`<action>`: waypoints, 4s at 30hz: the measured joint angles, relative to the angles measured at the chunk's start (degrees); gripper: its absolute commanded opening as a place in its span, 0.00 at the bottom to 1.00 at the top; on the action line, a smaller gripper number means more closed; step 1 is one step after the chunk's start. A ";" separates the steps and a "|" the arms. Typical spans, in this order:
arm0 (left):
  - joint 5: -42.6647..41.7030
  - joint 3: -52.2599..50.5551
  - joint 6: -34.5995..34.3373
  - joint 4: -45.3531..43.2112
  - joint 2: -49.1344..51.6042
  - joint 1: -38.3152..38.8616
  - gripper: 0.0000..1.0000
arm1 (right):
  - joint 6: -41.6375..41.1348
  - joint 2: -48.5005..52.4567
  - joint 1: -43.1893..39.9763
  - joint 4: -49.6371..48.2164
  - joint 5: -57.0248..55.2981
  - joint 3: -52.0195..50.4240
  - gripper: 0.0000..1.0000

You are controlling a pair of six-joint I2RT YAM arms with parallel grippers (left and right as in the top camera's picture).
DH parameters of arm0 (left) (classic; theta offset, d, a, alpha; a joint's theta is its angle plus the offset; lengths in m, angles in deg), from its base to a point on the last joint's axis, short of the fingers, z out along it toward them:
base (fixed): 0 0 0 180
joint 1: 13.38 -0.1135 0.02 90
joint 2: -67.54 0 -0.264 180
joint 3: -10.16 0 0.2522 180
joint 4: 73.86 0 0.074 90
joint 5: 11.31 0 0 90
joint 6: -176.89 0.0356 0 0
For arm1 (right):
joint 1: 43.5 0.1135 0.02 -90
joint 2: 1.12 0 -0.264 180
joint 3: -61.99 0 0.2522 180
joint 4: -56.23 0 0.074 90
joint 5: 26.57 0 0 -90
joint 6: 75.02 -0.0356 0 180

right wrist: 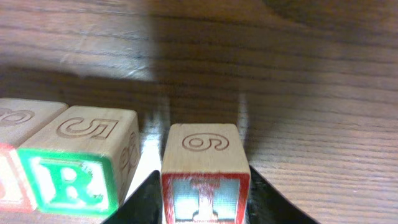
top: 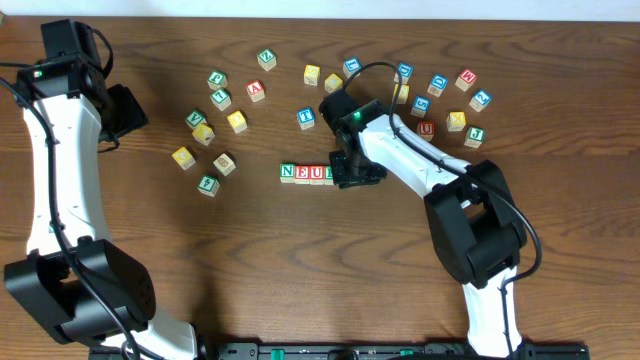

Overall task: Spell out NEURIPS
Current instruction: 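Lower the red I block to the right of the green R block, then open the right gripper and nudge the I block against the row, then raise the right gripper away from the row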

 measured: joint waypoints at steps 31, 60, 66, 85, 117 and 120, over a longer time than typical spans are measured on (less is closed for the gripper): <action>0.00 0.00 0.00 0.00 0.00 0.00 0.72 | -1.07 -8.35 -5.05 -4.94 0.39 -8.76 0.42; -0.02 0.00 0.00 0.02 0.00 0.00 0.72 | -3.30 -9.51 -5.05 -8.76 1.66 -11.43 0.39; -0.02 0.00 0.00 0.00 0.00 0.00 0.72 | -3.43 -9.51 -5.05 -8.76 1.86 -11.43 0.39; -0.02 0.00 0.00 0.00 0.00 0.00 0.72 | -4.94 -9.51 -3.54 -12.15 1.84 -11.85 0.40; -0.02 0.00 0.00 0.00 0.00 0.00 0.72 | -0.13 -14.82 -5.60 -17.40 2.47 -12.02 0.41; -0.02 0.00 0.00 0.00 0.00 0.00 0.72 | -0.11 -14.56 -5.60 -18.32 2.47 -12.02 0.42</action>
